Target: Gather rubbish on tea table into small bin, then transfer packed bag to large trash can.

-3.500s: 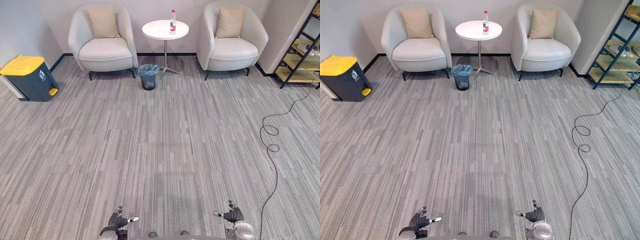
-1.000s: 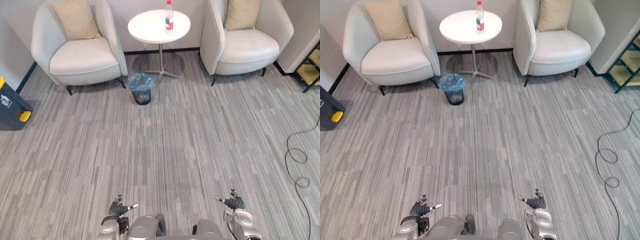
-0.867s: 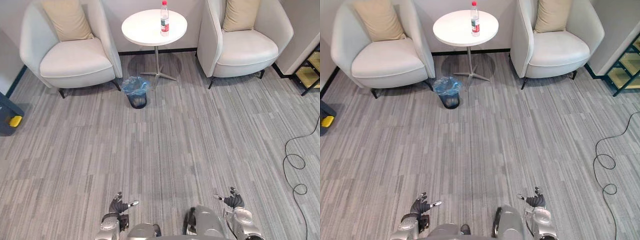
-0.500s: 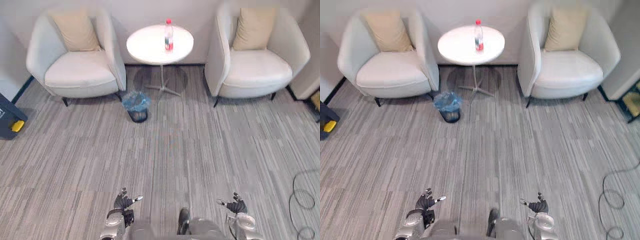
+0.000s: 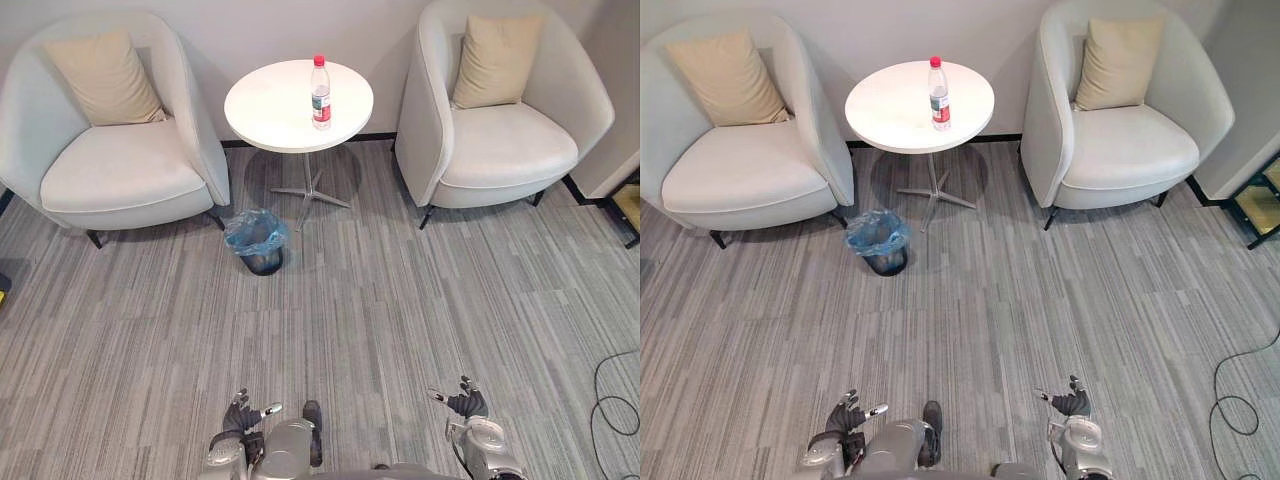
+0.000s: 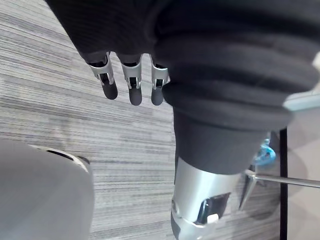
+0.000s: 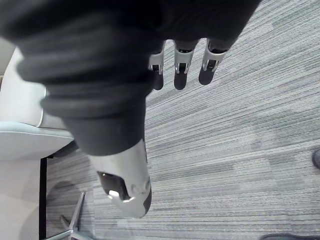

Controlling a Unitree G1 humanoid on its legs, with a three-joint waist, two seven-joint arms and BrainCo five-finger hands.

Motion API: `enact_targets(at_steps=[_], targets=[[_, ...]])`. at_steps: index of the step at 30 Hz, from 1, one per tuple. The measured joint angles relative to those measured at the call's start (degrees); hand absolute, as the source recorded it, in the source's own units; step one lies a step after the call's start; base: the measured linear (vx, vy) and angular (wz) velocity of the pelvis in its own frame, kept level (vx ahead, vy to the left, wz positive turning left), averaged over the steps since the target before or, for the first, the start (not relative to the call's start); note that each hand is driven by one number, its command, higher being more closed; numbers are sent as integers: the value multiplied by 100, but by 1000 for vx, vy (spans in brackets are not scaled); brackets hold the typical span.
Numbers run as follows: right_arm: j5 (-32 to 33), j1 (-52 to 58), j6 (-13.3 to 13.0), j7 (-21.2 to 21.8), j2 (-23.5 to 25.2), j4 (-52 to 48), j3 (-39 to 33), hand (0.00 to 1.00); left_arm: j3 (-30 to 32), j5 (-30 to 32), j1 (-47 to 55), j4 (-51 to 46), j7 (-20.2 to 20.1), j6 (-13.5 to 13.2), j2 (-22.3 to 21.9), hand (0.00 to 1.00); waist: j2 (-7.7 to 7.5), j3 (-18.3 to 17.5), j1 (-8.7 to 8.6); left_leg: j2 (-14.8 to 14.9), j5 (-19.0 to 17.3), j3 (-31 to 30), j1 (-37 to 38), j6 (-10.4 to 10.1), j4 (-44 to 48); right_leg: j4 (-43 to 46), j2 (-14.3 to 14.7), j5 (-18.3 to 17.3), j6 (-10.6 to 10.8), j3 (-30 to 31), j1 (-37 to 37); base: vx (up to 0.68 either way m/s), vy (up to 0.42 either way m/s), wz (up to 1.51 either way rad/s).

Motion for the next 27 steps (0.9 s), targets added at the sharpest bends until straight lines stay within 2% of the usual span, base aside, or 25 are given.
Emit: enact_targets(at_steps=[1,2,3,4,5,7,9,10,11,12,13,14,15,16,17,18,19,20,22,23,24,25,26,27], targets=[[-22,-15,0,8,20,0,18,0,-7,0,29,3,-2,3,19,0,-16,2,-10,-56,-39,36,152,6,-108,625,-64,8,390,64,-231,355,133,-21],[-88,39,2,50,54,3,31,0,-69,0,48,4,-7,12,60,0,-21,4,-30,-131,-138,39,431,55,-204,1669,-161,168,894,101,-618,389,91,-2],[-139,90,14,113,70,11,26,0,-108,-1,45,4,-5,16,121,0,-20,4,-46,-174,-211,11,682,155,-201,2451,-216,135,798,69,-904,486,66,12],[-157,96,19,119,68,13,25,0,-172,-1,57,11,2,23,177,0,-23,4,-95,-196,-278,-14,856,228,-186,2783,-298,43,592,-119,-1073,502,4,36],[-193,69,18,118,61,12,26,0,-216,-2,88,20,5,24,182,0,-9,8,-181,-195,-337,-110,1059,273,-238,2828,-387,-114,257,-446,-1259,426,-31,37],[-197,20,16,121,36,17,29,0,-191,-6,-17,21,15,21,204,0,43,35,-251,-73,-344,-210,1332,264,-438,2353,-336,-281,-58,-799,-1616,417,-101,34],[-198,-113,15,126,-10,19,32,0,-192,-6,-74,19,16,17,199,0,181,107,-323,181,-368,-296,1526,223,-496,1344,-143,-198,-248,-860,-1852,427,-184,33],[-196,-77,13,125,-16,26,39,0,-200,-6,-68,14,17,3,227,0,139,86,-330,227,-415,-381,1619,121,-482,260,-25,277,-249,-740,-1818,384,-185,38],[-198,32,3,120,-18,65,92,0,-220,-1,-47,5,8,-5,293,0,-18,41,-332,153,-525,-503,1658,-68,-414,-508,-70,1043,-368,-549,-1756,478,-271,55],[-199,65,5,122,-67,180,152,0,-191,-2,-53,55,15,-2,278,0,-68,13,-339,227,-747,-647,1738,-332,-283,-379,-66,1443,-518,-540,-1760,412,-241,48],[-195,49,65,116,-146,291,156,0,-189,2,-74,143,12,2,175,0,100,-74,-327,500,-824,-763,1690,-392,-49,-274,73,1325,-559,-724,-1732,424,-291,42],[-195,51,67,119,-149,279,152,0,-184,2,-80,166,24,-3,143,0,103,-102,-331,574,-819,-837,1577,-419,184,-406,105,1241,-618,-807,-1641,394,-284,33],[-190,59,65,120,-176,275,130,0,-176,0,-116,192,23,0,56,0,176,-82,-360,710,-772,-911,1267,-502,829,-654,225,1237,-690,-956,-1432,378,-305,49],[-186,75,55,118,-171,283,122,0,-129,0,-139,197,19,5,-41,0,240,-52,-387,880,-618,-964,908,-748,1652,-941,348,1238,-747,-1114,-1102,351,-274,50],[-183,75,56,118,-165,278,131,0,-77,-1,-135,192,17,5,-91,0,267,-28,-396,988,-489,-960,716,-885,2103,-1112,414,1212,-800,-1178,-876,391,-252,55],[-147,162,51,108,-131,277,145,0,21,-1,-112,174,18,4,-159,0,280,10,-388,1303,-422,-750,389,-807,3218,-1478,562,1157,-895,-1270,-315,305,-168,30],[-128,170,50,106,-112,278,144,0,22,-1,-79,175,19,5,-164,0,291,24,-331,1392,-480,-598,285,-714,3537,-1580,591,1135,-929,-1293,-130,335,-160,18],[-95,147,33,97,-92,274,129,0,31,-4,-66,161,18,0,-157,0,229,56,-276,1453,-604,-285,-61,-512,3881,-1782,615,1048,-1024,-1275,162,203,-75,0],[-71,62,31,97,-101,273,125,0,32,-5,-97,159,18,0,-145,0,273,57,-245,1345,-675,-110,-443,-405,3677,-1908,580,1021,-1010,-1254,296,221,-10,-8],[-71,8,26,96,-121,269,115,0,35,-23,-111,153,15,-3,-147,0,297,66,-146,1189,-693,-1,-646,-374,3153,-1929,515,1009,-980,-1186,356,248,66,-22],[-71,-1,25,95,-124,265,108,0,34,-23,-120,136,18,-5,-142,0,296,67,-125,1098,-692,52,-715,-374,2807,-1934,461,986,-900,-1172,384,316,117,-15],[-71,10,25,96,-114,251,98,0,28,-21,-112,122,18,-2,-136,0,288,77,-137,891,-602,167,-747,-447,1956,-1924,339,890,-768,-1188,504,308,140,2],[-71,47,25,93,-119,235,89,0,18,-13,-75,121,15,-2,-144,0,335,60,-140,748,-234,271,-655,-609,945,-1911,288,764,-640,-1190,630,325,157,3],[-72,48,28,93,-134,226,102,0,21,-8,-52,128,13,-1,-138,0,399,69,-123,743,373,342,-551,-230,568,-1903,320,654,-536,-1137,694,343,189,-5]])
